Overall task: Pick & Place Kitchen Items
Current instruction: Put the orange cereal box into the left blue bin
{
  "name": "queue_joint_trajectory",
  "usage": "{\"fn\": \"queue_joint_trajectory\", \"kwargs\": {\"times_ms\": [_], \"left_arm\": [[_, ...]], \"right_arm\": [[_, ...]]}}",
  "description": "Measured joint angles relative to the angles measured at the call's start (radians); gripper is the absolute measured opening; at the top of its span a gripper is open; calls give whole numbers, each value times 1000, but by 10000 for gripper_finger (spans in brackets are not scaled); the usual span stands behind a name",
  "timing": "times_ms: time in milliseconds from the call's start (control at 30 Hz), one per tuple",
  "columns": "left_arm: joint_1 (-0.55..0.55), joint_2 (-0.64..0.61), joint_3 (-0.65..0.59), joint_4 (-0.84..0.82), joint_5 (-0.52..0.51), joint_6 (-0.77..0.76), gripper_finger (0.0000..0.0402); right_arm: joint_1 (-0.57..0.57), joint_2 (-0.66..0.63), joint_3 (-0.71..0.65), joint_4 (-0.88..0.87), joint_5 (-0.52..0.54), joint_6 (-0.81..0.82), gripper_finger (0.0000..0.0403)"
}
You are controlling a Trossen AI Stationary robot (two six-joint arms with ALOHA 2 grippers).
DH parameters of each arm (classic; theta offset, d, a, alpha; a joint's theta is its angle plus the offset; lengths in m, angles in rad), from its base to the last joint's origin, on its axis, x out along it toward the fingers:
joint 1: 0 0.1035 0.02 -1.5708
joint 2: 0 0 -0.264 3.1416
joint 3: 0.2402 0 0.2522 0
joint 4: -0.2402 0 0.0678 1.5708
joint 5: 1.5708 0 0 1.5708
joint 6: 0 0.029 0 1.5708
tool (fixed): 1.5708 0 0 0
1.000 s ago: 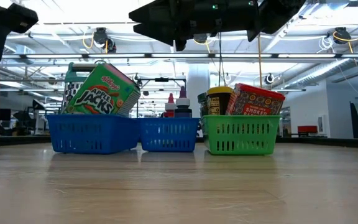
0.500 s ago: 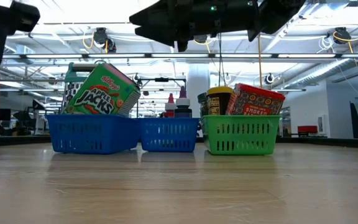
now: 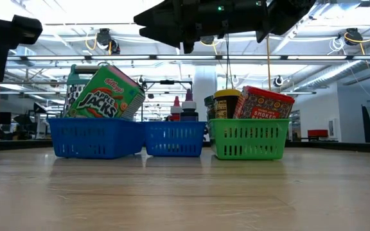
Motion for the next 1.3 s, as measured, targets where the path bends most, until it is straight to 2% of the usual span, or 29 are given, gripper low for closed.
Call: {"fn": "queue_joint_trajectory", "kwargs": {"times_ms": [167, 500, 633, 867, 1033, 1133, 1300], "left_arm": [[15, 1, 0, 4, -5, -5, 248], [21, 1, 2, 4, 6, -2, 79], [21, 1, 8, 2, -1, -46, 35], [21, 1, 96, -10, -94, -162, 43], [29, 1, 216, -115, -147, -186, 46], [46, 1, 292, -202, -162, -189, 31], [91, 1, 393, -243, -277, -139, 30]], "right_arm": [[0, 0, 0, 0, 0, 0, 199], [1, 0, 0, 0, -3, 1, 199], [1, 0, 0, -1, -4, 1, 199], [1, 0, 0, -1, -4, 1, 199], [1, 0, 0, -1, -4, 1, 199], [1, 0, 0, -1, -4, 1, 199], [1, 0, 0, -1, -4, 1, 199]]}}
